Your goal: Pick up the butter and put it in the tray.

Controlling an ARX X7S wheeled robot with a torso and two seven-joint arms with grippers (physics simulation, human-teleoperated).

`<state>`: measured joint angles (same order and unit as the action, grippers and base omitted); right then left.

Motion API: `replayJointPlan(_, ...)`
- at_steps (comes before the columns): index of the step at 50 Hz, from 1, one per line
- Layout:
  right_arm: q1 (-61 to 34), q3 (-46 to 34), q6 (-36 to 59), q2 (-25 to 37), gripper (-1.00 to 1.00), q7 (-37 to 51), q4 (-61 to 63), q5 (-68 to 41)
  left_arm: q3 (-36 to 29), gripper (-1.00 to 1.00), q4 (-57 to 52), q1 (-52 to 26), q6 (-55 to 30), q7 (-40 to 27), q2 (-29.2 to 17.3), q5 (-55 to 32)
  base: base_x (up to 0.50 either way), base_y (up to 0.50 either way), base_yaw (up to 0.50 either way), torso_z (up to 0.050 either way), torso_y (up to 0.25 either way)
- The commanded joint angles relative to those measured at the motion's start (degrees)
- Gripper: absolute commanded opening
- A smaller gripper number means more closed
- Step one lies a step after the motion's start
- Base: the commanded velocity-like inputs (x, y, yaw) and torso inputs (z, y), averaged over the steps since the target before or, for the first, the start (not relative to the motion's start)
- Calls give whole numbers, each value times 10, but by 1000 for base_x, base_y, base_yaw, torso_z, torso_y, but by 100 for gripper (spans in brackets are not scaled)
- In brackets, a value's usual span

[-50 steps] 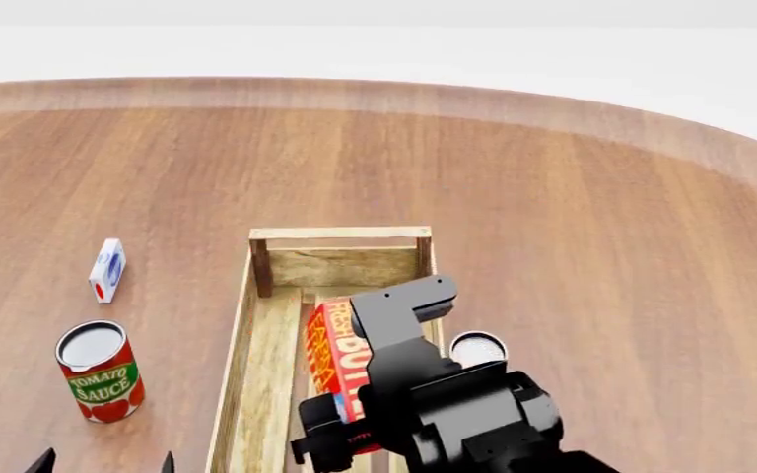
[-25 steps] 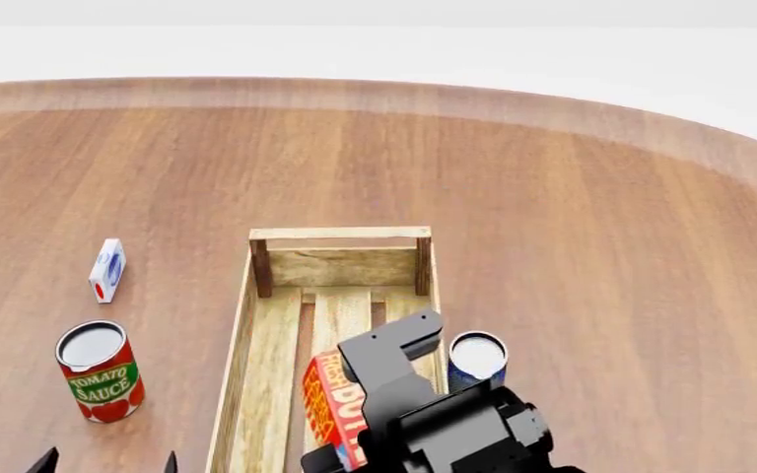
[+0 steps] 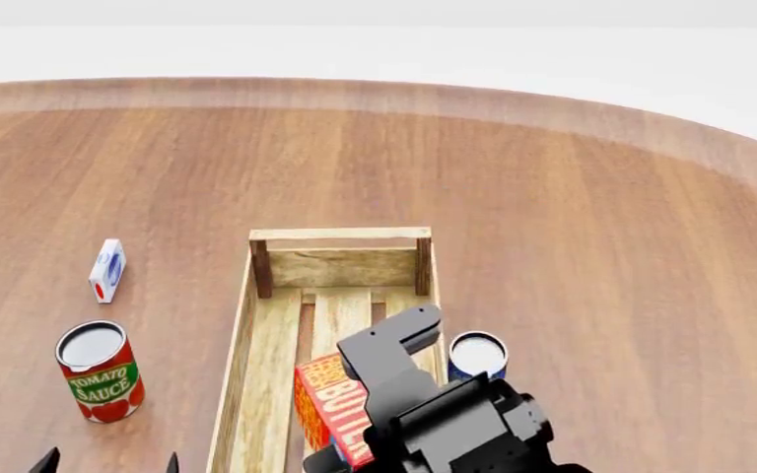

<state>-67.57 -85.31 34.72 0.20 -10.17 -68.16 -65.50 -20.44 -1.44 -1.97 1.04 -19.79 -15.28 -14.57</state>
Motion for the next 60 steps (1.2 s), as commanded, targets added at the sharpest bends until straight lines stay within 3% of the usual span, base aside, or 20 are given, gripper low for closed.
replayJointPlan(1,0,-9,3,-2,100,-14,3,-25,-2,100,-1,-1,0,-2,-2,-1,0,0,0,0,0)
replayJointPlan(16,-86,-4,-2,2,100,-19,37,-28,-1,100,-2,-2,0,-4,-5,-7,0,0,0,0,0)
replayJointPlan(19,-107,21,44,92,100,66,219,-69,-3,100,1,-3,2,-4,-4,-7,0,0,0,0,0)
replayJointPlan(22,-116,33,60,126,100,108,290,-86,-4,100,1,-4,1,-5,-4,-7,0,0,0,0,0)
replayJointPlan(31,-113,42,54,150,100,143,354,-90,-4,100,1,-4,3,-5,-6,-9,0,0,0,0,0)
replayJointPlan(35,-84,74,-20,209,100,214,455,-77,-2,100,-4,-2,3,-7,-9,-11,0,0,0,0,0)
replayJointPlan(38,21,103,-207,296,100,402,602,41,1,100,-4,-3,5,-8,-9,-14,0,0,0,0,0)
replayJointPlan(44,162,124,-400,372,100,453,700,127,1,100,-11,0,4,-13,-11,-12,0,0,0,0,0)
replayJointPlan(46,181,126,-422,385,100,457,715,135,0,100,-13,0,4,-17,-12,-9,0,0,0,0,0)
replayJointPlan(52,255,127,-491,424,100,584,759,271,2,100,-31,6,4,-26,-18,-1,0,0,0,0,0)
replayJointPlan(60,311,122,-534,448,100,628,779,321,3,100,-46,13,13,-37,-23,10,0,0,0,0,0)
